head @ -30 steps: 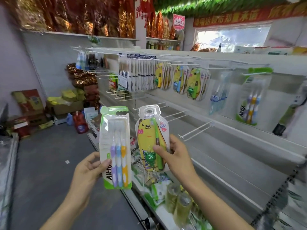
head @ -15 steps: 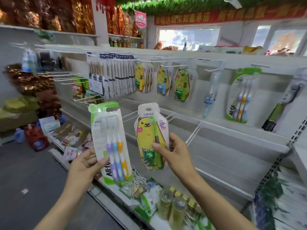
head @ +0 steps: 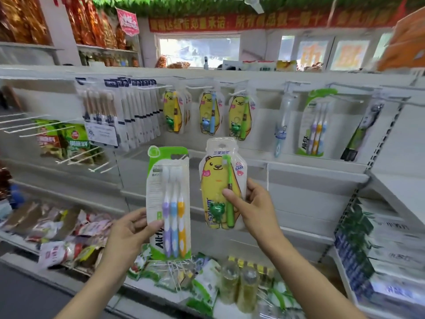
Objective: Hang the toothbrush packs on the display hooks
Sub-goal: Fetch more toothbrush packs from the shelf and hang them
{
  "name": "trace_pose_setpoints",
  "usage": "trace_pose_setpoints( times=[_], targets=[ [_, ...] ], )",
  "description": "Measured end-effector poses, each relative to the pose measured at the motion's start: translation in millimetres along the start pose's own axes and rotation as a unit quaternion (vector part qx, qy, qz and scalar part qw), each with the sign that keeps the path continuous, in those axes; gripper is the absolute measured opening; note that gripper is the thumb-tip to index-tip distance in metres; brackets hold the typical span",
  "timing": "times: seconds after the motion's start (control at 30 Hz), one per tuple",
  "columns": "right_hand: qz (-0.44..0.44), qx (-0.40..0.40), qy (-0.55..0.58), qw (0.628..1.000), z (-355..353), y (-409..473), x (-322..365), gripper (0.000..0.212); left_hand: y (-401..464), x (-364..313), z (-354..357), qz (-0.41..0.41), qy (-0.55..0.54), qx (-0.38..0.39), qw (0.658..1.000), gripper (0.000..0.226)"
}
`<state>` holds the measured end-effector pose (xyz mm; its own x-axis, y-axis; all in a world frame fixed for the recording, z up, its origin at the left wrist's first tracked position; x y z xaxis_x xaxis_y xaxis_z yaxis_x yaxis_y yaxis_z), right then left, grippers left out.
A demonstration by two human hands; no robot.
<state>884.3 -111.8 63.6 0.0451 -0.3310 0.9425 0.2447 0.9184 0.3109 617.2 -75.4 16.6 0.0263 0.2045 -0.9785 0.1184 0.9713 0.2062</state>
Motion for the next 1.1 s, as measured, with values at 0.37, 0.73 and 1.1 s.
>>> trace_pose_setpoints(
  times=[0.37, 0.73, 1.1],
  targets=[
    [-0.056, -0.078, -0.008, 0.995, -6.8, 26.2, 28.9, 0.026, 55.1, 14.6, 12.9, -0.009, -0.036, 0.075, 0.997, 0.032],
    [-0.100, -0.063, 0.008, 0.993, -13.8, 99.2, 48.5, 0.023, 111.8, 27.1, 29.7, 0.019, -0.049, 0.058, 0.997, 0.032],
    [-0.112, -0.048, -0.015, 0.993, -9.1, 129.6, 47.0, 0.027, 135.6, 18.8, 29.3, 0.021, -0.066, 0.064, 0.996, 0.049]
  ],
)
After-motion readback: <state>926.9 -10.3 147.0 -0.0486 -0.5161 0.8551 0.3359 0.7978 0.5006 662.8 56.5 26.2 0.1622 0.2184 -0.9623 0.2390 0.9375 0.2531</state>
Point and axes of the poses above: each hand's wrist, its own y-axis towards the middle knuckle, its own z-axis out of the palm, x = y × z, the point moved 6 cm from there along y, towards the middle knuckle, and after that the axes turned 3 degrees about y, right-handed, at the moved point
